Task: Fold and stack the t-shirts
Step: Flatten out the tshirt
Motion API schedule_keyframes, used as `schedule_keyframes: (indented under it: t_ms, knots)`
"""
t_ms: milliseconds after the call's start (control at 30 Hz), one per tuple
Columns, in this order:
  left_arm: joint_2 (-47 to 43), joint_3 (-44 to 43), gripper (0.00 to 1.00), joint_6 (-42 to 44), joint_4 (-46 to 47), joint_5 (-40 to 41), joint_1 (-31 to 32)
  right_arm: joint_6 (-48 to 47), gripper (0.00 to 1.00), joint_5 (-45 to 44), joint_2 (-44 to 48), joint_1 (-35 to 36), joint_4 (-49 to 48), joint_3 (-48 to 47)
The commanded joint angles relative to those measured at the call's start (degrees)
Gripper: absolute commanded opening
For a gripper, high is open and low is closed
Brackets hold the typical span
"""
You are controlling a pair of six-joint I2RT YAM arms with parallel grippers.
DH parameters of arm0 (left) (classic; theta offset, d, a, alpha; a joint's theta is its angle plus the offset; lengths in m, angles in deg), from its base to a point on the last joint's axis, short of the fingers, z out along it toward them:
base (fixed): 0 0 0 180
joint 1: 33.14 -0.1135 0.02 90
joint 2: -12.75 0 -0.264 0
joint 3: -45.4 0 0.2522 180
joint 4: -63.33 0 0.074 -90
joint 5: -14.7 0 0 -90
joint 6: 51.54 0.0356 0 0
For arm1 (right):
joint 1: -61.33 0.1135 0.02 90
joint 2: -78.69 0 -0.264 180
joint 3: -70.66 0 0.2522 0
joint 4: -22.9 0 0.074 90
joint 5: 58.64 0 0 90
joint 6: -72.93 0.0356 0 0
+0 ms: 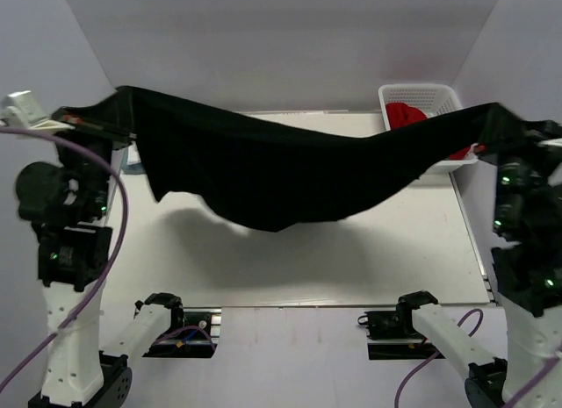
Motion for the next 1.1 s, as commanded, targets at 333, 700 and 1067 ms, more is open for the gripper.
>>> schedule_keyframes:
  t_ms: [333, 700, 1067]
  knots:
    - [-0.21, -25.68, 0.0, 3.82, -8.14, -4.47, -0.51, -10.57, 0.0, 0.75, -1.74, -0.08, -2.43, -26.43]
    - [1.27, -28.94, 0.0, 4.87, -8.6, -3.69, -0.51, -13.65, 0.0, -1.97, -8.33, 0.09, -9.9, -28.9]
    - [7.7, -36.42, 0.0, 7.25, -6.4, -3.77, -0.51, -14.54, 0.0, 4.96, -16.69, 0.09, -12.63, -38.04]
